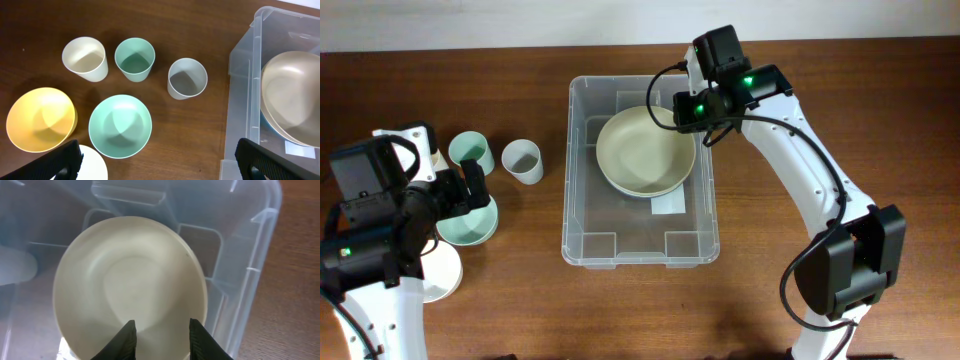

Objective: Pack container
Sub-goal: 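Lift the second cream bowl and stack it into the container, then withdraw the right gripper to the right side of the table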

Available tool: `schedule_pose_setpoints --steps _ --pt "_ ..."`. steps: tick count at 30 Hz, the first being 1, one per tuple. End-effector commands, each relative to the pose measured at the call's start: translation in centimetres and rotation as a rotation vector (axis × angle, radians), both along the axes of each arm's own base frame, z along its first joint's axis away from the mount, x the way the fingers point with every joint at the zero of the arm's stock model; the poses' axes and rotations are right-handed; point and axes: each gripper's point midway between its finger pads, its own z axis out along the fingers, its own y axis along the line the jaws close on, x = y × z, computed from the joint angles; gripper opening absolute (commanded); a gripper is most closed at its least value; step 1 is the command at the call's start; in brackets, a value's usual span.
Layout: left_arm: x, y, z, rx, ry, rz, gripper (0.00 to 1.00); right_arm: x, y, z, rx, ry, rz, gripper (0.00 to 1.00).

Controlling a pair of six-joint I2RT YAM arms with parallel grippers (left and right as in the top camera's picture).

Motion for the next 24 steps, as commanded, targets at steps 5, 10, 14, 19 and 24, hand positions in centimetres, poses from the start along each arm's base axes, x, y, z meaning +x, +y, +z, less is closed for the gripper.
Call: schedule_pose_setpoints --steps 5,10,14,19,24 --pt "0.3 -0.2 0.6 0.007 -0.016 -0.022 1.0 0.9 -6.8 8.0 -0.179 -0.242 -0.245 0.36" --pt "0.3 -0.2 0.7 0.007 -0.018 -0.022 1.0 0.4 -14.5 13.7 -0.138 -0.354 -0.505 0.99" --pt "0.4 -0.2 0.8 0.01 -0.026 -0.022 1.0 0.0 -20.3 14.0 -0.073 -0.324 -0.6 0.99" --pt "0.4 -0.2 0.8 0.01 -0.025 -0.022 1.0 -3.6 -27.7 11.4 -0.066 -0.158 -0.814 0.99" --pt "0.4 -0.2 0.8 0.01 -0.025 -0.022 1.0 -9.1 -31.0 9.1 -0.046 0.052 -0.954 0.99"
